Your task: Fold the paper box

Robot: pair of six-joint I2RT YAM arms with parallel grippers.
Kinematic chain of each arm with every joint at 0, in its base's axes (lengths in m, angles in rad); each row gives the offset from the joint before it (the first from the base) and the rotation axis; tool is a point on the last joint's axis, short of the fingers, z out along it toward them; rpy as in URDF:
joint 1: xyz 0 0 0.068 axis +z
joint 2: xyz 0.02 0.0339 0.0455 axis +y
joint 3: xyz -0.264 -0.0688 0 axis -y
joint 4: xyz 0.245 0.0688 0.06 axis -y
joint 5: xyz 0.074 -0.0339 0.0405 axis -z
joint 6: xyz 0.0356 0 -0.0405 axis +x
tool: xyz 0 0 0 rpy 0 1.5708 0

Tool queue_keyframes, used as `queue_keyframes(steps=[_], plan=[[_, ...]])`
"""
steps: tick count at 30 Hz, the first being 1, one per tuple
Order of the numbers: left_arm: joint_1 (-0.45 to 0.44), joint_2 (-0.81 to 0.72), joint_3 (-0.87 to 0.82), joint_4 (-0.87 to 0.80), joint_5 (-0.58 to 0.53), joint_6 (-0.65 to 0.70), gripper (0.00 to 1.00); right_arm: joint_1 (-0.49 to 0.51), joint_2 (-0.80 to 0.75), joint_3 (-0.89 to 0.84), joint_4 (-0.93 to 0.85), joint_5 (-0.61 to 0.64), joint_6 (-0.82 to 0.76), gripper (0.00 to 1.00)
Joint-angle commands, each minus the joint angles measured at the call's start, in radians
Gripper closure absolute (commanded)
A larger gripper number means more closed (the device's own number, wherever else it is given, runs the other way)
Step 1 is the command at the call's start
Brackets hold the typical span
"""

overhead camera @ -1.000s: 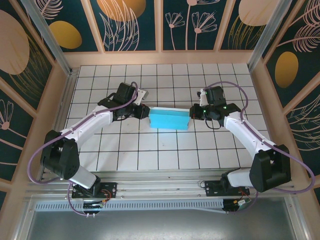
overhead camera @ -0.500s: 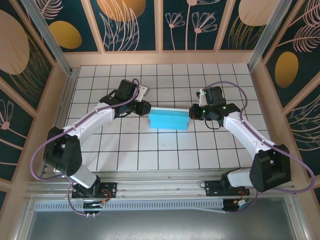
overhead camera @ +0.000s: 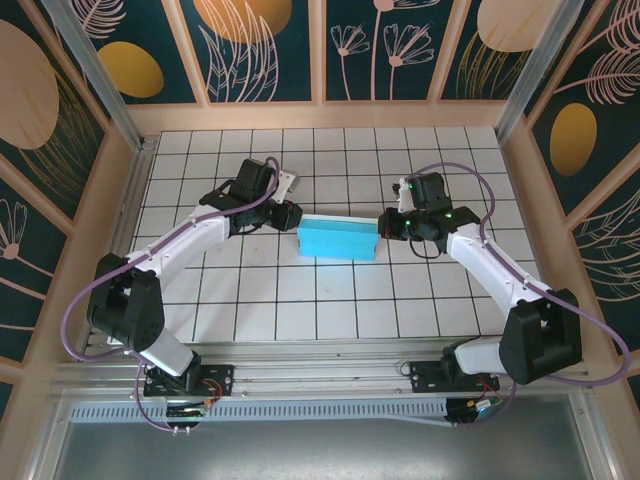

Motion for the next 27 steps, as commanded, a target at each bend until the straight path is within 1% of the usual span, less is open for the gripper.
queue_keyframes(steps=[1,6,9,11,12,13,14,15,16,17,18,20,22,23,27], plan=[[-0.003,0.019,-0.009,-0.024,-0.006,0.021,0.73,0.011,0.013,0.032,-0.011,0.01,-0.003,1.0],[-0.003,0.012,-0.021,-0.018,0.026,0.028,0.73,0.012,0.015,0.034,-0.009,0.01,-0.002,1.0],[-0.004,-0.015,-0.039,0.001,0.04,0.037,0.68,0.011,0.014,0.034,-0.013,0.016,-0.004,1.0],[-0.003,-0.082,-0.083,0.072,0.045,0.032,0.64,0.012,0.011,0.032,-0.013,0.022,-0.004,1.0],[-0.003,-0.157,-0.136,0.158,0.009,0.017,0.61,0.012,0.008,0.029,-0.01,0.028,-0.004,1.0],[-0.002,-0.245,-0.212,0.272,-0.057,-0.022,0.55,0.012,0.006,0.027,-0.008,0.033,-0.006,1.0],[-0.001,-0.357,-0.321,0.409,-0.159,-0.064,0.42,0.012,0.005,0.027,-0.009,0.037,-0.006,1.0],[0.005,-0.454,-0.413,0.514,-0.25,-0.099,0.34,0.012,0.003,0.025,-0.007,0.041,-0.005,1.0],[0.016,-0.508,-0.466,0.558,-0.283,-0.121,0.33,0.011,0.002,0.022,-0.003,0.041,-0.004,1.0],[0.032,-0.531,-0.477,0.55,-0.279,-0.131,0.37,0.01,0.002,0.021,0.001,0.04,-0.003,1.0],[0.036,-0.524,-0.459,0.505,-0.281,-0.124,0.41,0.01,0.002,0.019,0.004,0.04,-0.003,0.99],[0.037,-0.498,-0.428,0.44,-0.282,-0.109,0.42,0.01,0.007,0.022,0.008,0.04,-0.004,0.99],[0.038,-0.491,-0.421,0.425,-0.235,-0.086,0.42,0.011,0.011,0.022,0.008,0.04,-0.004,0.99],[0.04,-0.48,-0.407,0.41,-0.193,-0.082,0.42,0.011,0.012,0.023,0.01,0.038,-0.003,0.99],[0.049,-0.364,-0.276,0.259,-0.037,-0.078,0.43,0.011,0.014,0.024,0.008,0.035,-0.001,0.99]])
